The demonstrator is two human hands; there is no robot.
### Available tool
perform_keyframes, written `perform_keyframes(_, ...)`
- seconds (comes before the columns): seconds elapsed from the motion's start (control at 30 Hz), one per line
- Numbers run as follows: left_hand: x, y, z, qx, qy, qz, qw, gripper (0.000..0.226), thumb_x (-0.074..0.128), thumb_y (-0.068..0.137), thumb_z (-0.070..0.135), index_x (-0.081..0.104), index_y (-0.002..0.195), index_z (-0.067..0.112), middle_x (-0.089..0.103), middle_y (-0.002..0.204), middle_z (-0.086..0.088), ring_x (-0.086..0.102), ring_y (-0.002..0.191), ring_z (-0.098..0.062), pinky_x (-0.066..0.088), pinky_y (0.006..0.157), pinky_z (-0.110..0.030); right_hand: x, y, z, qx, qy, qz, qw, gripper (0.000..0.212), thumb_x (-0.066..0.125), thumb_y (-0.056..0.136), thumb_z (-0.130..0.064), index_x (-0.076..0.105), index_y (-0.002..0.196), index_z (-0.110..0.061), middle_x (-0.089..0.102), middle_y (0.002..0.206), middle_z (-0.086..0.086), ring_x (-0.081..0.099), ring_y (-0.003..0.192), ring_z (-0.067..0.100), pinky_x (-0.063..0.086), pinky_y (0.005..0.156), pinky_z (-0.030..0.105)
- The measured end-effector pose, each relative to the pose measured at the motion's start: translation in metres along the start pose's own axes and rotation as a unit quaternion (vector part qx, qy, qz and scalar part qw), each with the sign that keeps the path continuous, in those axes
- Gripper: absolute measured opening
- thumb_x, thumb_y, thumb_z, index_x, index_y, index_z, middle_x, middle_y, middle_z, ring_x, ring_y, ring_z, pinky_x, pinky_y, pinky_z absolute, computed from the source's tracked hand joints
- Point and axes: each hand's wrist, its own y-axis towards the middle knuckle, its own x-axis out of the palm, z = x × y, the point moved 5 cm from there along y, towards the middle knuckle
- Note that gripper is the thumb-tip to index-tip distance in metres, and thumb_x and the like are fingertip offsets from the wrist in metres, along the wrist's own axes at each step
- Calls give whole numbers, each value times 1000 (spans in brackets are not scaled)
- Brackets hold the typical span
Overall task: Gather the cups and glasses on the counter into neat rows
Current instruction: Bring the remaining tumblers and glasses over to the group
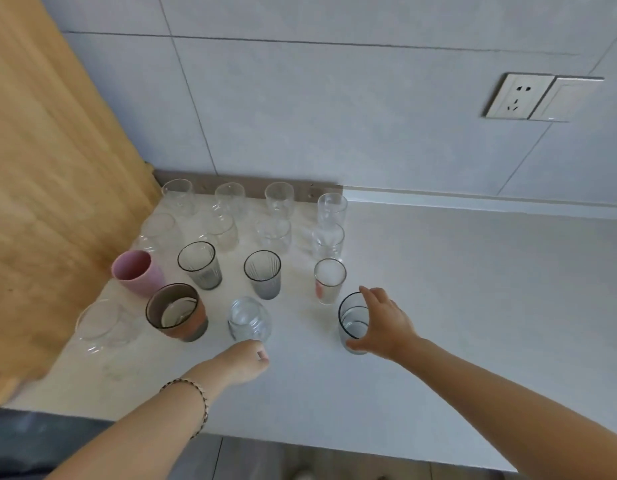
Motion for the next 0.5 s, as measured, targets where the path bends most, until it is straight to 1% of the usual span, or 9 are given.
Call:
perform_keyframes(0.03, 0, -3, -10, -9, -7, 8, 1000, 28, 36, 89, 17, 31, 61, 22, 34, 66, 3, 32, 58, -11, 25, 53, -23, 7, 0, -9, 4, 4, 0, 1000, 104, 75, 67, -44, 16, 149, -21, 28, 146, -3, 42, 129, 22, 42, 102, 31)
perform_keyframes(0.07, 1, -6, -18, -16, -16, 14, 1000, 23, 37, 90, 20, 36, 67, 22, 41, 73, 3, 40, 65, -12, 30, 59, -23, 14, 0, -16, 6, 5, -3, 1000, 104, 75, 67, -44, 16, 149, -20, 29, 146, -3, 42, 129, 22, 42, 102, 32)
perform_keyframes(0.13, 4, -13, -30, -21, -31, 13, 999, 11, 39, 92, 25, 46, 85, 20, 50, 93, 1, 51, 89, -16, 40, 76, -25, 27, 0, -30, 3, 2, -9, 1000, 103, 75, 67, -43, 16, 149, -20, 29, 146, -2, 42, 128, 23, 43, 101, 33)
perform_keyframes(0.17, 5, -17, -35, -26, -34, 13, 999, 11, 39, 93, 26, 48, 92, 19, 51, 101, 0, 53, 99, -17, 42, 83, -26, 32, -1, -37, -1, -1, -11, 1000, 103, 75, 67, -43, 16, 149, -20, 30, 145, -2, 43, 128, 23, 43, 100, 32)
perform_keyframes(0.2, 6, -22, -39, -29, -36, 17, 999, 12, 39, 93, 26, 48, 97, 18, 52, 107, -1, 53, 105, -18, 42, 88, -27, 38, -2, -42, -5, -3, -11, 1000, 103, 75, 68, -43, 15, 149, -20, 30, 145, -2, 43, 127, 23, 43, 99, 32)
perform_keyframes(0.3, 10, -32, -49, -43, -45, 27, 998, 13, 39, 94, 25, 48, 99, 18, 54, 123, -4, 52, 110, -18, 42, 91, -27, 50, -4, -54, -8, -4, -5, 1000, 104, 75, 70, -44, 12, 149, -20, 27, 146, -2, 41, 126, 24, 44, 98, 33)
perform_keyframes(0.37, 11, -38, -56, -54, -51, 33, 997, 13, 38, 94, 25, 47, 99, 18, 53, 126, -5, 52, 107, -17, 42, 89, -26, 53, -6, -55, 1, 1, -5, 1000, 105, 73, 72, -44, 8, 149, -19, 23, 147, -1, 38, 130, 24, 45, 99, 34)
perform_keyframes(0.43, 14, -42, -59, -59, -56, 36, 996, 12, 38, 94, 25, 47, 100, 18, 53, 123, -5, 49, 103, -15, 40, 87, -24, 54, -10, -52, 7, 0, -20, 1000, 108, 73, 73, -45, 2, 150, -17, 19, 149, 1, 34, 133, 24, 43, 102, 35)
perform_keyframes(0.5, 16, -45, -58, -65, -52, 37, 996, 12, 39, 94, 25, 47, 99, 18, 52, 114, -2, 47, 101, -14, 37, 85, -22, 52, -14, -45, 14, -3, -42, 999, 110, 72, 72, -49, 1, 150, -17, 20, 149, 4, 32, 135, 25, 40, 105, 36)
